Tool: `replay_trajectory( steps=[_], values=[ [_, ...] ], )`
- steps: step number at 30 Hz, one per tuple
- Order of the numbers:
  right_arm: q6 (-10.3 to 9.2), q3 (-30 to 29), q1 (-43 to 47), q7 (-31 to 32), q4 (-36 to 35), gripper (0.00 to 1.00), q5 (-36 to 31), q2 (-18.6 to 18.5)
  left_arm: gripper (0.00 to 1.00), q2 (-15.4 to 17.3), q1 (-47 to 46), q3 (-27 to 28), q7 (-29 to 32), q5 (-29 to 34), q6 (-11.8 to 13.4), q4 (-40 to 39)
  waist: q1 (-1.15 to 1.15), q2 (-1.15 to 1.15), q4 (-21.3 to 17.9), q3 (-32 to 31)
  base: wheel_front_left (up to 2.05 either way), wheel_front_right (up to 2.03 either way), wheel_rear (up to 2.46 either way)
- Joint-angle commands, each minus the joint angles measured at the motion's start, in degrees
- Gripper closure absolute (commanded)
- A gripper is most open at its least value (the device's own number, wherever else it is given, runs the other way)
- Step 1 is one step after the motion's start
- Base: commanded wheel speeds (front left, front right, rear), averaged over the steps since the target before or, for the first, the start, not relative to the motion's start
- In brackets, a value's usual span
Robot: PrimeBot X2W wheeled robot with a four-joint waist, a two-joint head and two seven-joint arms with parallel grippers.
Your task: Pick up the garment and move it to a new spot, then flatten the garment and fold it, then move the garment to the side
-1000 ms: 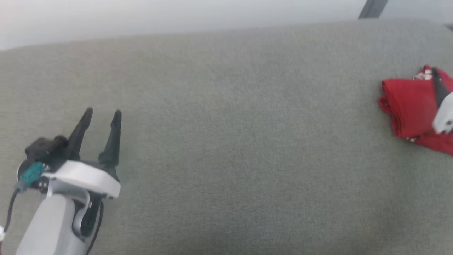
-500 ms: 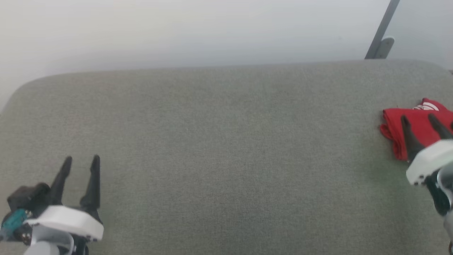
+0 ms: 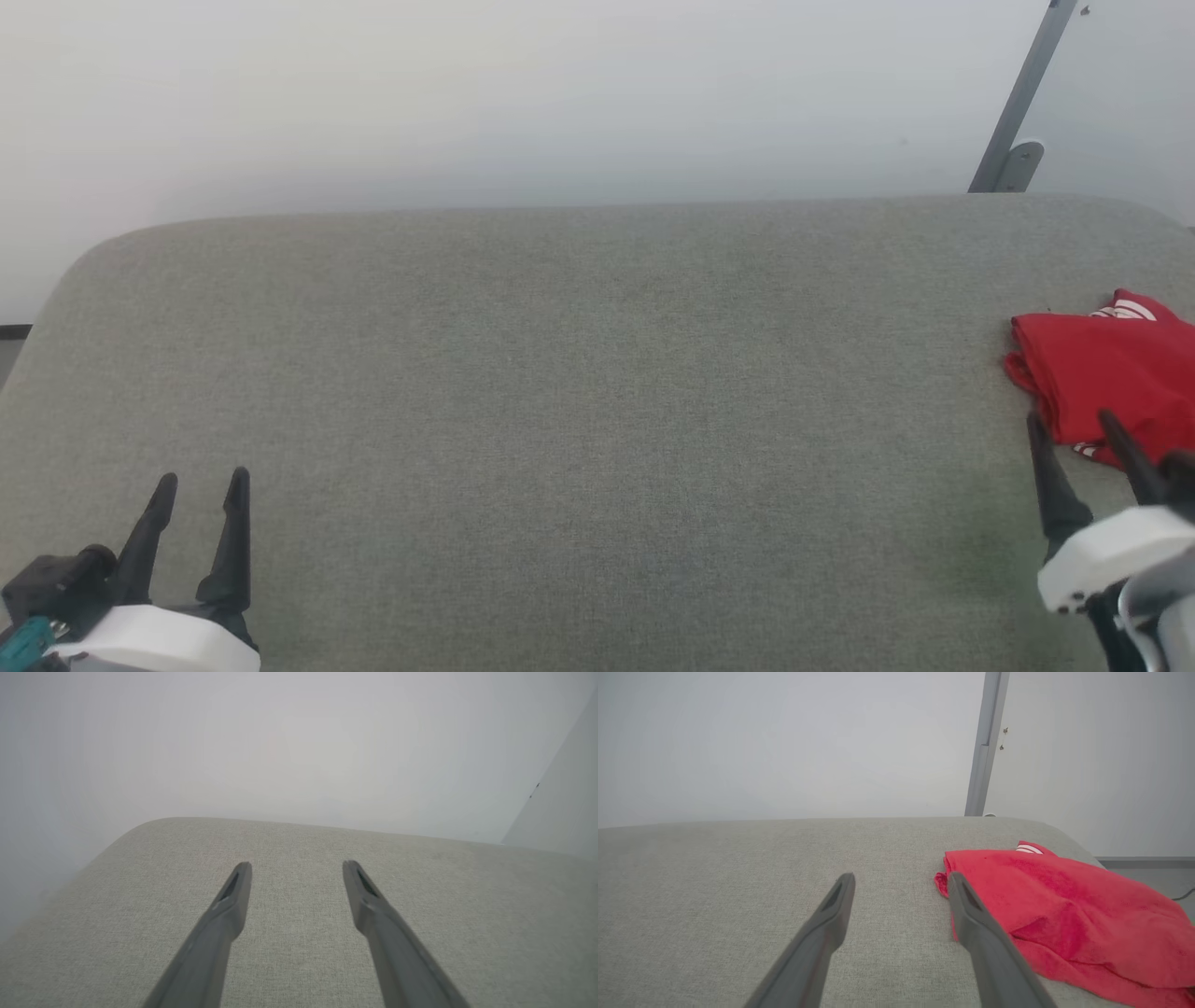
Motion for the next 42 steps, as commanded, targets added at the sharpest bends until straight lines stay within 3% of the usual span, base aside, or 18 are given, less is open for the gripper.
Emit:
replay_trajectory(
  steps=[1, 13, 35, 36, 42],
  values=[
    [0.00, -0.84, 1.45, -0.33, -1.50, 0.00, -0.89, 0.88, 0.00, -0.10, 0.80, 0.36, -0.25, 0.50, -0.06, -0.34, 0.00, 0.00, -0.03, -0.03, 0.00, 0.00, 0.00],
    [0.00, -5.10, 9.59, -0.25, -10.75, 0.00, -4.18, 6.45, 0.00, -1.22, 2.92, 1.72, -0.25, 0.62, -0.06, -1.04, 0.00, 0.00, -0.53, -0.29, 0.00, 0.00, 0.00],
    [0.00, -5.22, 11.38, 2.11, -15.18, 0.00, -5.15, 8.30, 0.00, -2.25, 4.01, 1.66, -0.25, -0.03, -0.06, -3.95, 0.00, 0.00, -0.13, -0.12, 0.00, 0.00, 0.00],
    [0.00, -5.24, 10.98, 1.93, -14.77, 1.00, -5.01, 8.13, 1.00, -2.36, 3.38, 1.40, 0.01, -0.18, 0.00, -3.69, 0.00, 0.00, -0.13, -0.12, 0.00, 0.00, 0.00],
    [0.00, -5.47, 11.10, 2.83, -13.29, 1.00, -2.51, 9.13, 1.00, -3.96, 3.37, 1.16, 0.83, -2.39, 0.00, -2.23, 0.00, 0.00, -0.11, -0.12, 0.00, 0.00, 0.00]
  ],
)
